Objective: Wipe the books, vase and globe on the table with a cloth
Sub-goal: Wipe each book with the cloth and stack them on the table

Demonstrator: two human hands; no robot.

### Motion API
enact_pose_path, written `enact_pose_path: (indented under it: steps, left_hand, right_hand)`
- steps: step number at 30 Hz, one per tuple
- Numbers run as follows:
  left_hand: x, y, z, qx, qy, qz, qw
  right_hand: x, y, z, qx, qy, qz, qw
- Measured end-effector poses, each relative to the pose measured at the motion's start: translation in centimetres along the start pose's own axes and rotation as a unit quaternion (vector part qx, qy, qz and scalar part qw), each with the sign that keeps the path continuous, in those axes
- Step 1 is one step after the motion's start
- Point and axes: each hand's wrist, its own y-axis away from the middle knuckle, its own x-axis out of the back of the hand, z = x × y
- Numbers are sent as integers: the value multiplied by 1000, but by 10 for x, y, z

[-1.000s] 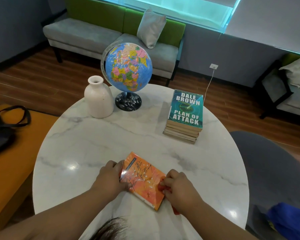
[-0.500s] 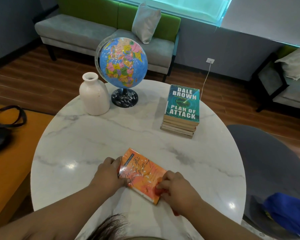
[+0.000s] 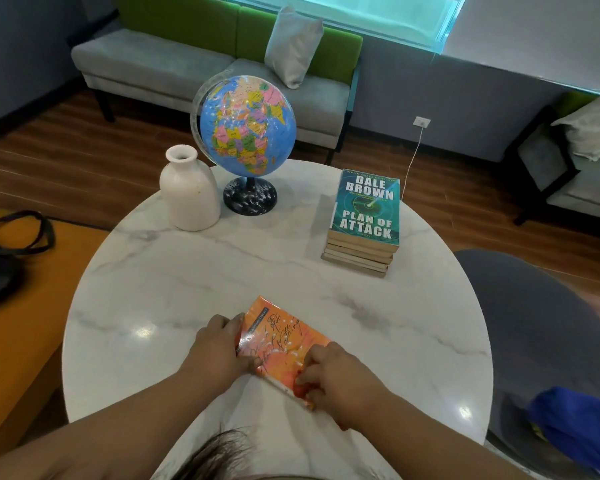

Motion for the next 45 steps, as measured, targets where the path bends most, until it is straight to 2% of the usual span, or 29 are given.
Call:
enact_pose_path:
  steps: [3, 7, 11, 15, 20, 24, 28, 33, 38, 42, 45]
  left_hand:
    - [0, 0, 1, -1, 5, 0, 1000]
    - [1, 1, 1, 0, 0, -1, 1000]
    - [1, 1, 1, 2, -4, -3, 1000]
    - [1, 1, 2, -1, -7, 0, 1000]
    - [1, 2, 2, -2, -5, 0, 1000]
    - [1, 2, 2, -2, -3, 0, 1000]
    - [1, 2, 2, 1, -1, 2, 1000]
    - [1, 2, 2, -3, -4, 4, 1000]
    - [1, 2, 2, -1, -9, 2, 1000]
    - [2, 1, 2, -1, -14, -3, 1000]
    - [1, 0, 1, -2, -14, -3, 1000]
  right_hand:
    - [4, -4, 2, -30, 1, 25, 999]
    - [0, -5, -3, 4, -10, -8, 1000]
    - [7, -12, 0, -37, -11, 9, 999]
    - [3, -10, -6, 7, 7, -25, 1000]
    - [11, -18, 4, -61, -10, 16, 998]
    - [9, -12, 4, -26, -13, -39, 999]
    - [14, -16, 12, -85, -30, 41, 995]
    - [9, -15, 8, -45, -28, -20, 998]
    - [23, -32, 16, -135, -35, 38, 990]
    - [20, -36, 7, -115, -45, -6, 992]
    - [22, -39, 11, -148, -82, 40, 985]
